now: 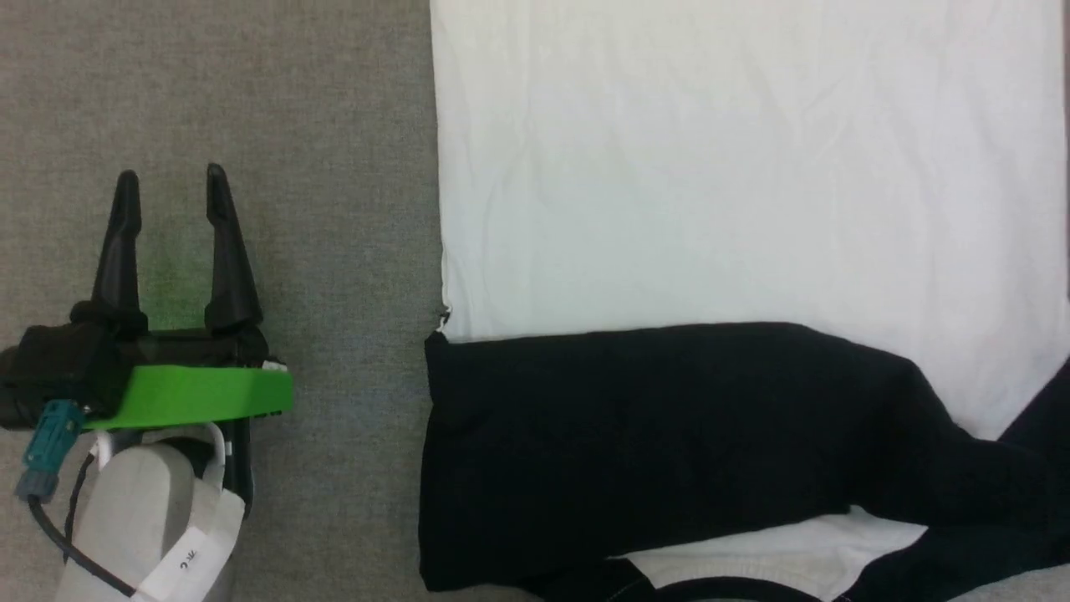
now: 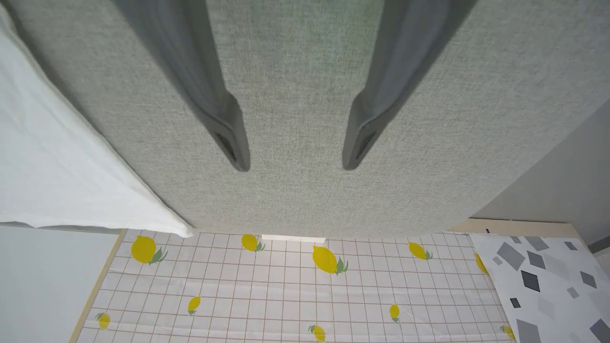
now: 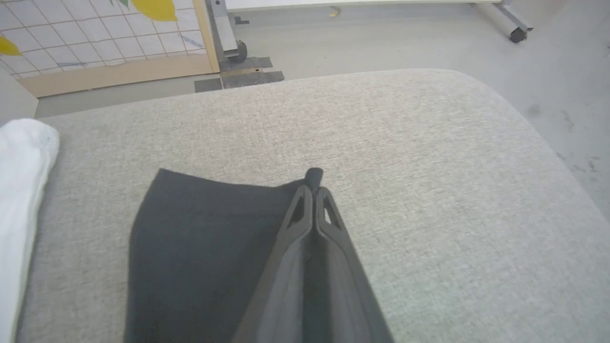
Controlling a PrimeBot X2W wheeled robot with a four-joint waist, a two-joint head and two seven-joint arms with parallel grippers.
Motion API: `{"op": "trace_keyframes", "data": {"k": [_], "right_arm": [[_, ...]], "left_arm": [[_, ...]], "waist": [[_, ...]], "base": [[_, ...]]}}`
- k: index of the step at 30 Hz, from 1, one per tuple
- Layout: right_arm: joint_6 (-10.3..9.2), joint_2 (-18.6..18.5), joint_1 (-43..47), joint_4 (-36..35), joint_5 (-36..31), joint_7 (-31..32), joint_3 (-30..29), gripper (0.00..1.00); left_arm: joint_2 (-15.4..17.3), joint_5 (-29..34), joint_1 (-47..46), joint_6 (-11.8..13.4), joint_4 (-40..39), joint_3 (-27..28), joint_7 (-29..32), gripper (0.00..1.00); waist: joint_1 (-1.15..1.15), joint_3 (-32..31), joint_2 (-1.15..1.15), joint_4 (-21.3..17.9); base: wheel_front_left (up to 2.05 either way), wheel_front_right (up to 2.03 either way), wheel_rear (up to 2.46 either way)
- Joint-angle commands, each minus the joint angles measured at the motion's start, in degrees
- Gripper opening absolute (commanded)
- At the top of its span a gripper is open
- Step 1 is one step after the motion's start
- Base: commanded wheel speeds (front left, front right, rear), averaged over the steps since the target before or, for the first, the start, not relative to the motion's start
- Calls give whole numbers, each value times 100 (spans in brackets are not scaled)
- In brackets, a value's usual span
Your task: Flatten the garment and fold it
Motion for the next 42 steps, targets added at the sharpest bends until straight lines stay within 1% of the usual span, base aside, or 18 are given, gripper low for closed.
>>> {"op": "trace_keyframes", "data": {"k": [1,5,9,15,20,23,26,28,33,38,42], "right_arm": [[-9,-12,194,-114,-37,-145,-80,0],[-9,64,804,-644,44,-420,-345,0],[-9,295,1684,-1581,186,-400,-536,0],[-9,874,3024,-3379,385,-40,-715,0],[-9,1369,3792,-4622,484,259,-777,0],[-9,1590,4158,-5316,534,416,-644,0],[-9,1728,4431,-5782,628,573,-294,0],[-9,1787,4590,-6012,657,678,55,0],[-9,1840,4869,-6381,576,891,1171,0],[-9,1845,4991,-6462,599,993,2369,0],[-9,1846,5080,-6288,640,970,3371,0]], "left_arm": [[-51,62,66,-51,47,22,-27,100],[-120,60,160,-163,273,21,-27,100],[-180,76,321,-257,470,54,-27,100],[-274,138,687,-281,590,34,-27,100],[-315,101,889,-335,701,42,-27,100],[-334,73,973,-366,735,67,-27,100],[-349,52,1014,-394,750,108,-27,100],[-362,49,1033,-409,760,127,-27,100],[-413,62,1005,-448,784,117,-27,100],[-450,83,977,-463,792,108,-27,100],[-478,91,987,-463,786,110,-27,100]], "waist": [[-1,-361,0,-132],[-1,-861,0,-228],[-1,-1382,0,-360],[-1,-2038,0,-526],[-1,-2382,0,-581],[-1,-2510,0,-575],[-1,-2554,0,-572],[-1,-2568,0,-571],[-1,-2555,0,-510],[-1,-2540,0,-452],[-1,-2544,0,-416]], "base": [[0,0,0],[0,0,0],[0,0,0],[0,0,0],[0,0,0],[0,0,0],[0,0,0],[0,0,0],[0,0,0],[0,0,0],[0,0,0]]}}
